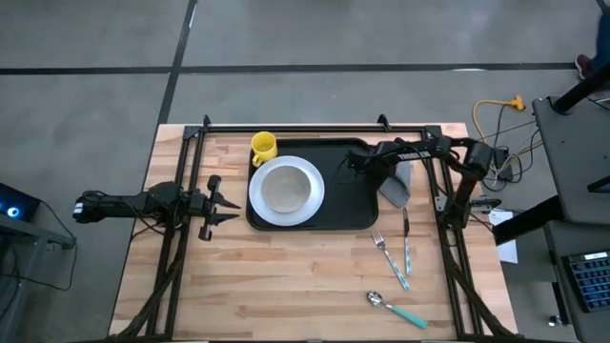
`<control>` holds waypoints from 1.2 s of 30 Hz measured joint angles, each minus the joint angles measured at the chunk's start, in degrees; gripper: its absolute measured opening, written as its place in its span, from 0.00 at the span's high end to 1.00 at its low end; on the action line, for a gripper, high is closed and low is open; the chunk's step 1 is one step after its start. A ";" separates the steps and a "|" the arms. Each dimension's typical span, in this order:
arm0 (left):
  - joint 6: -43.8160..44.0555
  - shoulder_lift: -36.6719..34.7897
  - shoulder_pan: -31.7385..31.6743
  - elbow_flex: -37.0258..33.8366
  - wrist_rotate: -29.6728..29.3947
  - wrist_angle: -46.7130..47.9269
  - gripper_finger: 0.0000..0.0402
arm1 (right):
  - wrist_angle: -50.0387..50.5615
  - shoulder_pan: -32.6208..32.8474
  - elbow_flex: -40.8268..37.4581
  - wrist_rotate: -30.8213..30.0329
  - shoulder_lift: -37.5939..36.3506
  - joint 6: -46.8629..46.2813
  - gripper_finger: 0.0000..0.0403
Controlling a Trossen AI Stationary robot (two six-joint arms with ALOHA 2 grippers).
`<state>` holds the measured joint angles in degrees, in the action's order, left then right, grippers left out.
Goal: Set up tray
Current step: Put the gray napkin on the black serving tray to the right of the white plate
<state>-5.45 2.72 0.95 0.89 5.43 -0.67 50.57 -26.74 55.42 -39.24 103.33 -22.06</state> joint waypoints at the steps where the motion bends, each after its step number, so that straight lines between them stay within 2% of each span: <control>1: 0.00 0.00 -0.02 0.00 0.00 0.00 0.79 | 0.00 -0.17 -0.12 0.02 0.00 0.02 0.47; 6: 0.00 0.00 0.00 0.00 0.00 0.02 0.79 | -0.17 -0.49 -0.48 0.04 -0.07 1.17 0.58; 15: 0.00 0.00 -0.02 0.00 -0.02 0.00 0.79 | 0.02 -0.55 -0.36 0.50 -0.08 5.51 0.95; 22: 0.00 0.00 0.00 0.00 0.00 0.00 0.79 | 0.20 -1.97 1.55 0.81 -0.09 7.39 0.98; 29: 0.00 -0.01 0.00 0.00 0.00 0.00 0.79 | -0.82 -7.09 6.80 0.68 -1.47 11.28 0.98; 36: 0.00 0.00 0.00 0.00 -0.02 0.00 0.79 | -9.19 -11.84 13.26 0.09 -5.86 19.36 0.98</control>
<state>-5.45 2.72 0.95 0.89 5.41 -0.67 41.38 -38.58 68.68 -39.15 97.46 -2.71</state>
